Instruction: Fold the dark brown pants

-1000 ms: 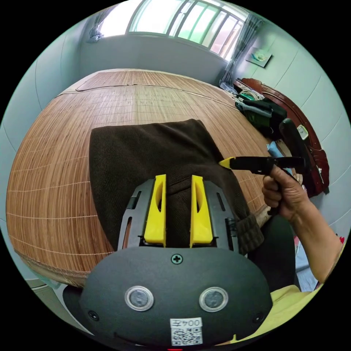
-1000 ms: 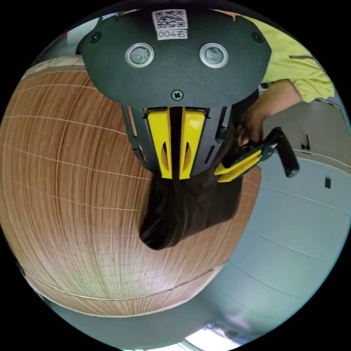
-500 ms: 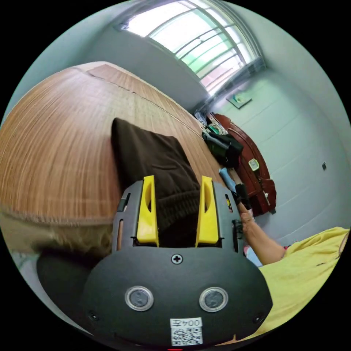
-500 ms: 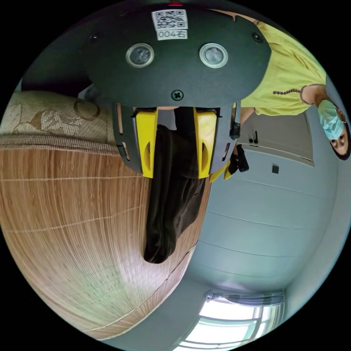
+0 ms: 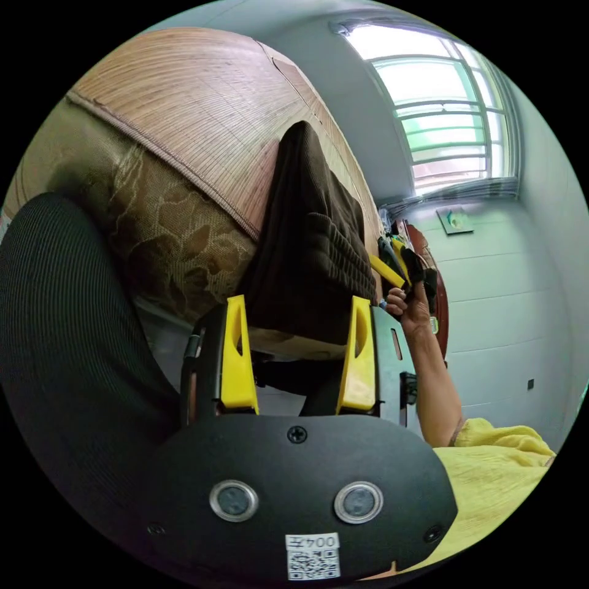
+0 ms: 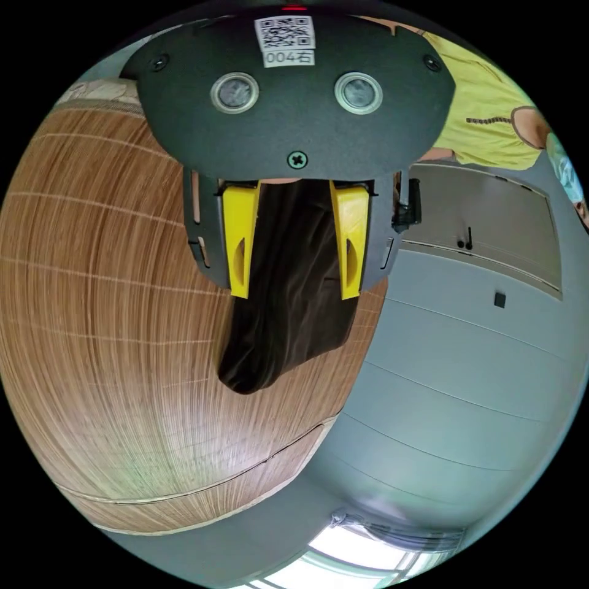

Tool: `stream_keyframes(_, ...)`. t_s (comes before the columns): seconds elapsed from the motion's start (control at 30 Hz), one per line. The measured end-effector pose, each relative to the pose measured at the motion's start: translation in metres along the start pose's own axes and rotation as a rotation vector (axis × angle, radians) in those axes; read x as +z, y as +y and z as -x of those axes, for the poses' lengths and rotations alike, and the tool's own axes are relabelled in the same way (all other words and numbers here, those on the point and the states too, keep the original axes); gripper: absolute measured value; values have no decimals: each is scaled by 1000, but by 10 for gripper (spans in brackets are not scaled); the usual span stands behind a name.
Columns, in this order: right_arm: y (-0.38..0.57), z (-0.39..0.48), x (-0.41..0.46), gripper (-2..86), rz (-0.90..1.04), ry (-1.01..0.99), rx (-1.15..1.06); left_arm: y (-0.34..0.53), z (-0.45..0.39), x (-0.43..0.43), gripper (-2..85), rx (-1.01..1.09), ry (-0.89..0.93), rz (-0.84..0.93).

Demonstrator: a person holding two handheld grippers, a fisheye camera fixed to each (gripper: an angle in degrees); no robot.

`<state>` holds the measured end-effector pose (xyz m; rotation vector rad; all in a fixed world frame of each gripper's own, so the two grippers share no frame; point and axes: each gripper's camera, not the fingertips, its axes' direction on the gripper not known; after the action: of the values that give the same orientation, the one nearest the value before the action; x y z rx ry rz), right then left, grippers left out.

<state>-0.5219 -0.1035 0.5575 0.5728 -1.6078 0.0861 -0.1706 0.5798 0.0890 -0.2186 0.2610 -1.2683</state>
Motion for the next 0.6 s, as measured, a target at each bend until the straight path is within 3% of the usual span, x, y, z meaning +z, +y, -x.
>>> stream_keyframes(0.27,-72,-48,23,199,42,-7,90,1,36,0,205,-171,80,81)
stream_keyframes(0.4,-91,-63,40,204,55,-91,129,-13,24,19,192,-112,90,127)
stream_keyframes(0.5,-105,-59,57,194,85,-116,119,-17,16,26,136,-95,25,154)
stream_keyframes(0.6,-119,-45,80,124,178,-61,85,-18,9,21,76,-64,10,168)
